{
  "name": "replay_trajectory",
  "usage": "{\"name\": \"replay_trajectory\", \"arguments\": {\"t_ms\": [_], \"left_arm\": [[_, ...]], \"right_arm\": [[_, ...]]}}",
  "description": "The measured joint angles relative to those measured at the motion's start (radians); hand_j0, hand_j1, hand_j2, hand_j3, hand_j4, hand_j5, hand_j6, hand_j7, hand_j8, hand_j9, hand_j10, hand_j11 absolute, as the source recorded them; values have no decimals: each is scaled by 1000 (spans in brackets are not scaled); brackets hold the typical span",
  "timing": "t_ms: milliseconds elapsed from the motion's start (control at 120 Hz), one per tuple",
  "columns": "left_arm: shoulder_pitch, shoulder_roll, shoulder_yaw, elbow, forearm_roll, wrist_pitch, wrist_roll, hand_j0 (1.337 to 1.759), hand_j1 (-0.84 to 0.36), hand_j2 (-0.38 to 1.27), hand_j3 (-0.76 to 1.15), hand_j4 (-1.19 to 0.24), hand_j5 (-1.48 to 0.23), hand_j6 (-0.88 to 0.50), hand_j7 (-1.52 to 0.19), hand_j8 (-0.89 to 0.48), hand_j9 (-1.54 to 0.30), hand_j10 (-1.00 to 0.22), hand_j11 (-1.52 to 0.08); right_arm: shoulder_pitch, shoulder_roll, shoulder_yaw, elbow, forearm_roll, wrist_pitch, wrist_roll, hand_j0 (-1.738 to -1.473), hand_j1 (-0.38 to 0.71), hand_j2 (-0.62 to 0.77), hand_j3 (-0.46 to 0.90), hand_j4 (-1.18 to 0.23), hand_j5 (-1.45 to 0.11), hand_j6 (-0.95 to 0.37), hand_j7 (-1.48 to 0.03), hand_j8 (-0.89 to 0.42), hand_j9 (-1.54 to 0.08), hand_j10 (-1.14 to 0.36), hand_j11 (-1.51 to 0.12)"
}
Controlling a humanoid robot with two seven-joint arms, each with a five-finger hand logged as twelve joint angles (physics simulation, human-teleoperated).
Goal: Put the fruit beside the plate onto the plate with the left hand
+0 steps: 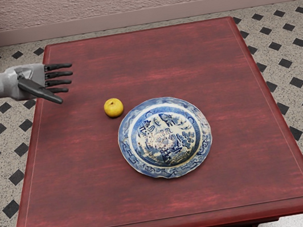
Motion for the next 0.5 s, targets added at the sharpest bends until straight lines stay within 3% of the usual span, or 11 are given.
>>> {"name": "replay_trajectory", "arguments": {"t_ms": [192, 342, 500], "left_arm": [[-31, 2, 1, -2, 14, 0, 0, 1658, 349, 0, 0, 0, 0, 1, 0, 1, 0, 1, 0], [-111, 1, 1, -10, 178, 0, 0, 1658, 349, 0, 0, 0, 0, 0, 0, 0, 0, 0, 0], [-198, -1, 5, -77, 364, 0, 1, 1658, 349, 0, 0, -1, 0, 0, 0, 0, 0, 0, 0]], "right_arm": [[0, 0, 0, -1, -1, 0, 2, -1658, -314, -6, 0, -30, -38, -30, -38, -30, -38, -29, -38], [-1, 0, -1, -1, -1, 0, 0, -1658, -314, -6, 0, -30, -38, -30, -38, -30, -38, -30, -38], [-1, 0, -1, -1, -1, 0, 0, -1658, -314, -6, 0, -30, -38, -30, -38, -30, -38, -29, -38]]}}
